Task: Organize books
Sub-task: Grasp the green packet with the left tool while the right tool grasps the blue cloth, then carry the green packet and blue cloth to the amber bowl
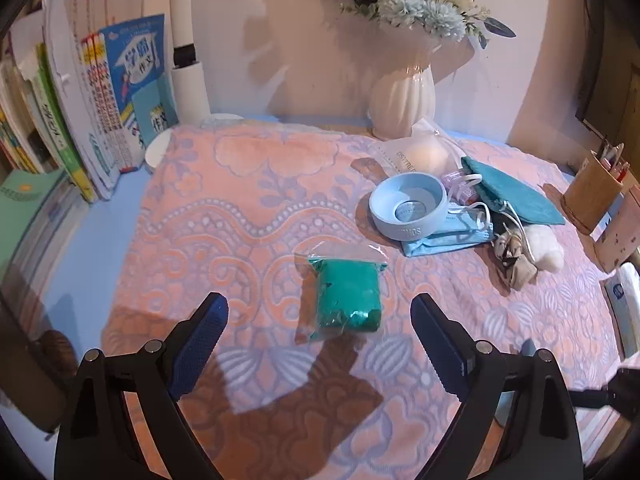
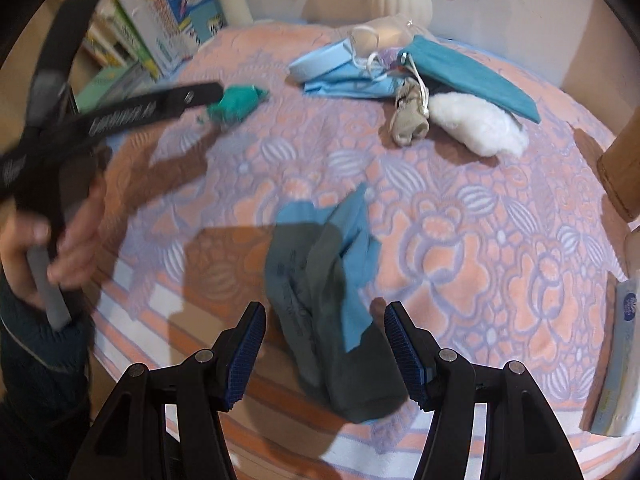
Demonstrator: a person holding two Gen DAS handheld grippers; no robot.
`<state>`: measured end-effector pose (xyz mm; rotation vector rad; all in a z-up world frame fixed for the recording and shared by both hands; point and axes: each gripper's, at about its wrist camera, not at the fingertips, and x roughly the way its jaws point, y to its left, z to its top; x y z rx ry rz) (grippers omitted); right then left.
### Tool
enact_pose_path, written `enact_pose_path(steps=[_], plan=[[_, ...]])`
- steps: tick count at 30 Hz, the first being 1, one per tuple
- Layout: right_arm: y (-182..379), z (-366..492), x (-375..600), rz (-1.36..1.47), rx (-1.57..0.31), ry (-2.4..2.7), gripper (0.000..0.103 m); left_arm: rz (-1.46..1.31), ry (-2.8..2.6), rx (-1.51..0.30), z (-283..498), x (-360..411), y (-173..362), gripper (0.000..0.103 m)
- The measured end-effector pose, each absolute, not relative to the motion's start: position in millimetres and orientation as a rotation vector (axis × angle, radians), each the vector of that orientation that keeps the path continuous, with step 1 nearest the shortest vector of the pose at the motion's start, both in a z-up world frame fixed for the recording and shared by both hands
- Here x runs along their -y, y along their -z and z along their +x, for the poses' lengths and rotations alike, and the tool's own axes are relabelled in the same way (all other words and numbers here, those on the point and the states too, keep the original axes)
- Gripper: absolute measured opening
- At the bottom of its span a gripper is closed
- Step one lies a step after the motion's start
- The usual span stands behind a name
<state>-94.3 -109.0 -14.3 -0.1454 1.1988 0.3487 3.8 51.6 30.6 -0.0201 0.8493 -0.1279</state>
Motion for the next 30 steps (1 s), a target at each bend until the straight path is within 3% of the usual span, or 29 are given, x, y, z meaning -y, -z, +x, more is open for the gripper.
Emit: enact_pose_path(steps=[3, 5, 8, 9, 10, 12, 19, 24, 28, 30], plan=[[23, -103, 113, -0.188, -1.213, -0.326, 0.060, -0.015, 0.131, -0.857, 12, -48, -23, 0.091], [23, -109, 112, -0.224, -1.199, -0.322, 0.059, -0.017, 0.132, -0.860, 17, -46, -19, 0.083], [19, -117, 109, -0.310, -1.168, -0.302, 0.032, -0.017, 0.138, -0.885, 24, -44, -11, 0.067], [17, -118, 108, -0.328, -1.159, -0.301, 0.021, -0.015, 0.145, -0.897, 26, -44, -8, 0.055], [16, -119, 109, -0.340, -1.150, -0.300, 0.018, -0.015, 0.152, -0.903, 27, -43, -7, 0.043], [8, -120, 113, -0.364, -1.118, -0.287, 0.012, -0.023, 0.161, -0.901, 27, -44, -6, 0.037], [-21, -93, 122, -0.346, -1.006, -0.259, 0.012, -0.041, 0.177, -0.891, 24, -43, -6, 0.037], [-7, -68, 108, -0.223, -1.014, -0.340, 0.012, -0.030, 0.181, -0.888, 24, -42, -5, 0.037], [14, -59, 103, -0.166, -1.077, -0.374, 0.015, -0.054, 0.194, -0.890, 24, -45, -4, 0.037], [13, -64, 105, -0.153, -1.066, -0.392, 0.023, -0.064, 0.197, -0.891, 25, -46, -4, 0.037]])
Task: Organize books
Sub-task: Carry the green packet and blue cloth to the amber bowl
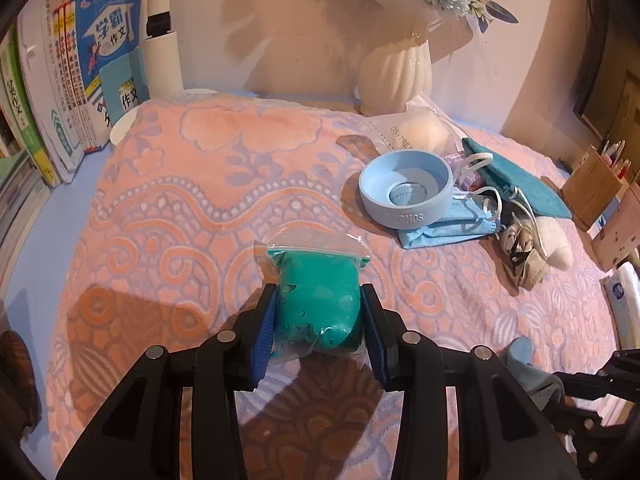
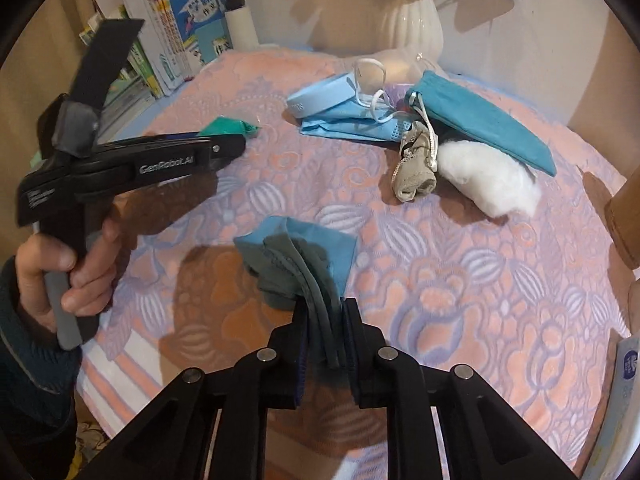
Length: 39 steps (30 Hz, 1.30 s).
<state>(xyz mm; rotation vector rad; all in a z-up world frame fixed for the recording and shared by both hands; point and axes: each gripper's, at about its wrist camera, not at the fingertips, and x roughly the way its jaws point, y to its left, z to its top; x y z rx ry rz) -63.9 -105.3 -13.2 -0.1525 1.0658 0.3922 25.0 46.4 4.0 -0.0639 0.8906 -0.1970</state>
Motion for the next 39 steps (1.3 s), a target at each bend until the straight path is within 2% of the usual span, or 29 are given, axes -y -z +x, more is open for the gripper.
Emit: enact_pose_path(steps=[1, 2, 3, 4, 10, 11, 12, 17, 18, 27, 39], plan=[[10, -66, 108, -0.139, -1.057, -0.405, 0.030, -0.066, 0.197, -0.890, 25, -47, -4, 0.037], [7, -67, 109, -0.127, -1.046, -0.414, 0.052, -0.064, 0.197, -0.890, 25, -47, -4, 0.037], [3, -68, 111, -0.110, -1.026, -0.421, 0.070, -0.060, 0.196, -0.890, 25, -47, -4, 0.037], [-2, -70, 112, -0.097, -0.996, -0.425, 0.074, -0.057, 0.196, -0.890, 26, -47, -4, 0.037], [3, -60, 92, -0.116, -0.995, -0.434, 0.074, -0.040, 0.188, -0.889, 25, -44, -3, 0.037], [7, -58, 90, -0.116, -1.008, -0.423, 0.067, -0.040, 0.188, -0.888, 24, -44, -3, 0.037], [11, -56, 89, -0.119, -1.018, -0.411, 0.054, -0.039, 0.189, -0.887, 24, -43, -3, 0.037], [20, -58, 81, -0.191, -1.012, -0.368, 0.021, 0.007, 0.200, -0.864, 19, -34, -4, 0.036], [18, -59, 81, -0.194, -1.008, -0.366, 0.018, 0.017, 0.204, -0.855, 18, -32, -6, 0.035], [-27, -72, 123, -0.097, -0.920, -0.331, 0.015, -0.047, 0.244, -0.781, -5, -22, -43, 0.035], [-89, -102, 213, 0.057, -0.766, -0.210, 0.015, 0.013, 0.409, -0.634, -35, 71, -114, 0.035]])
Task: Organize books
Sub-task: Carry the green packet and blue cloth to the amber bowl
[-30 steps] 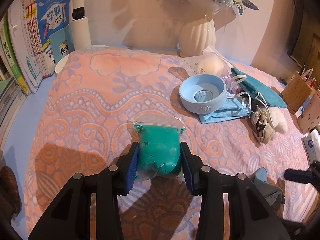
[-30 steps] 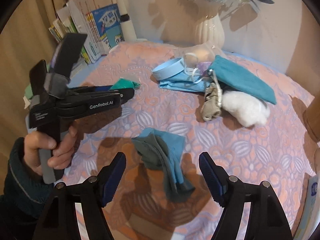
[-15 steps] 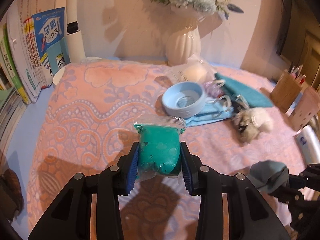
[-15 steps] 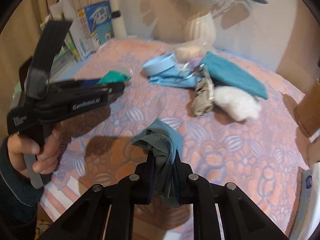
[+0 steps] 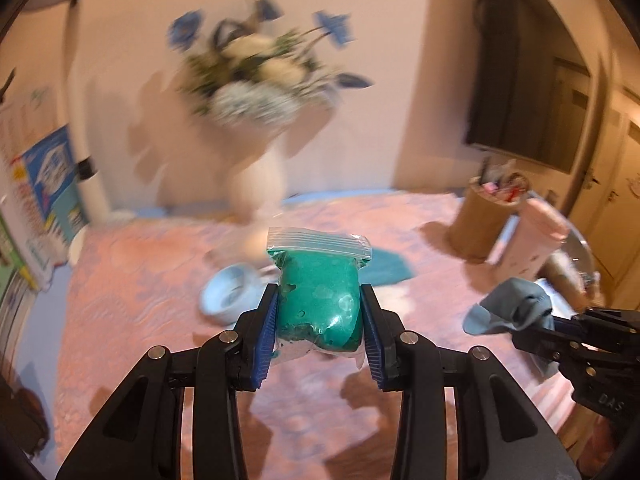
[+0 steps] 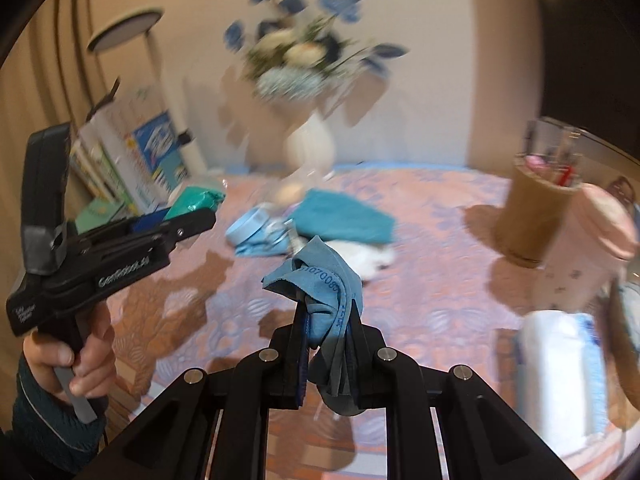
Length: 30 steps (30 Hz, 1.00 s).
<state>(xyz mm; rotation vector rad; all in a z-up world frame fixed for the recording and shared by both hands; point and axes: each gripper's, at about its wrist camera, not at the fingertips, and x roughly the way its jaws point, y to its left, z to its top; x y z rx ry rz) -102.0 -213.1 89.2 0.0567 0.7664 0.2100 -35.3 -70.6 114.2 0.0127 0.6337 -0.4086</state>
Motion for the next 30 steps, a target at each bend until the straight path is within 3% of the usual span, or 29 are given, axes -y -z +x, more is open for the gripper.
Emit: enact_pose_path(steps=[19, 30], plan=[[-148, -179, 432, 0.313, -0.583, 0.240, 0.015, 0.070, 0.848, -0.575, -72, 306, -191, 0.035], [-141, -203, 557, 0.482, -0.562, 0.469, 0.015, 0.141, 1.007, -0.711, -72, 431, -162, 0.035]])
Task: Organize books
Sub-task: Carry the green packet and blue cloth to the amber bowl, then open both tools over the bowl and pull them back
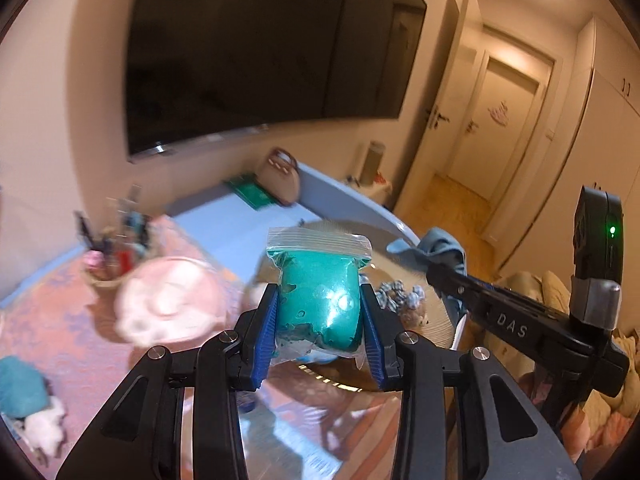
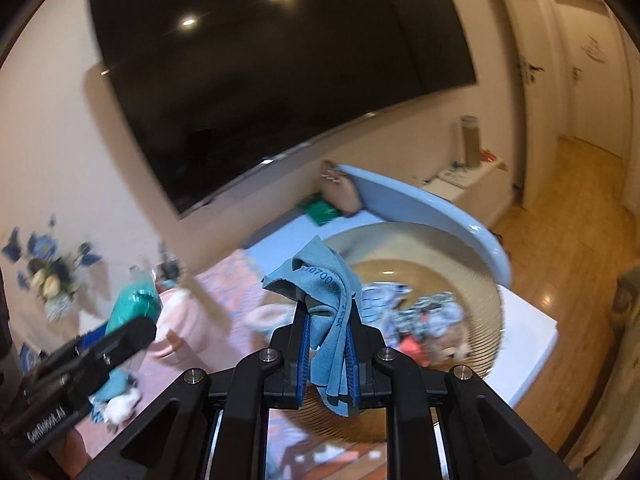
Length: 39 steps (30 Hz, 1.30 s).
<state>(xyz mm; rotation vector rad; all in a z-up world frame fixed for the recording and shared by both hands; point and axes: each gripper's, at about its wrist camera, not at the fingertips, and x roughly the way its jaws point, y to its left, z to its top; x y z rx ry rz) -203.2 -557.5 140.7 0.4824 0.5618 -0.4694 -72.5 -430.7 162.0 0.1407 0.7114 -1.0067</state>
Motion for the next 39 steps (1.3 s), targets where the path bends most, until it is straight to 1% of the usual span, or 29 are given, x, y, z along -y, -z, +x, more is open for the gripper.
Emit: enact_pose_path(steps=[4, 10, 12, 13, 15, 16, 17, 18, 21, 29, 31, 33, 39], plan=[[-127, -200, 585, 0.515, -0.577, 0.502, 0.015, 0.185, 1.021, -0.748, -72, 463, -147, 0.035], [-104, -190, 616, 0.566, -0.613, 0.523, 0.015, 0.213, 1.034, -0.784, -69, 490, -129, 0.035], [-97, -187, 622, 0.583, -0.632, 0.516, 0.019, 0.221, 1.061, -0.798, -69, 497, -124, 0.036], [-93, -186, 624, 0.592, -0.641, 0.516, 0.021, 0.226, 1.068, -0.809, -68, 500, -121, 0.042], [-87, -187, 627, 0.608, -0.652, 0.520, 0.035, 0.233, 1.072, -0.839, -67, 504, -115, 0.054], [-85, -189, 628, 0.617, -0.648, 0.520, 0.039, 0.231, 1.075, -0.855, -66, 503, -113, 0.067], [-85, -192, 628, 0.627, -0.636, 0.515, 0.046, 0.218, 1.077, -0.861, -66, 501, -111, 0.071], [-85, -195, 628, 0.633, -0.626, 0.509, 0.049, 0.212, 1.082, -0.864, -67, 502, -109, 0.075], [-89, -203, 628, 0.640, -0.606, 0.517, 0.052, 0.198, 1.128, -0.876, -72, 492, -115, 0.075], [-116, -206, 589, 0.589, -0.583, 0.455, 0.052, 0.152, 1.149, -0.793, -85, 431, -155, 0.075], [-125, -202, 569, 0.565, -0.577, 0.422, 0.053, 0.131, 1.127, -0.776, -87, 401, -166, 0.075], [-134, -197, 547, 0.539, -0.573, 0.384, 0.057, 0.106, 1.098, -0.767, -85, 376, -175, 0.075], [-152, -173, 467, 0.438, -0.584, 0.240, 0.057, 0.034, 0.921, -0.733, -75, 262, -197, 0.075]])
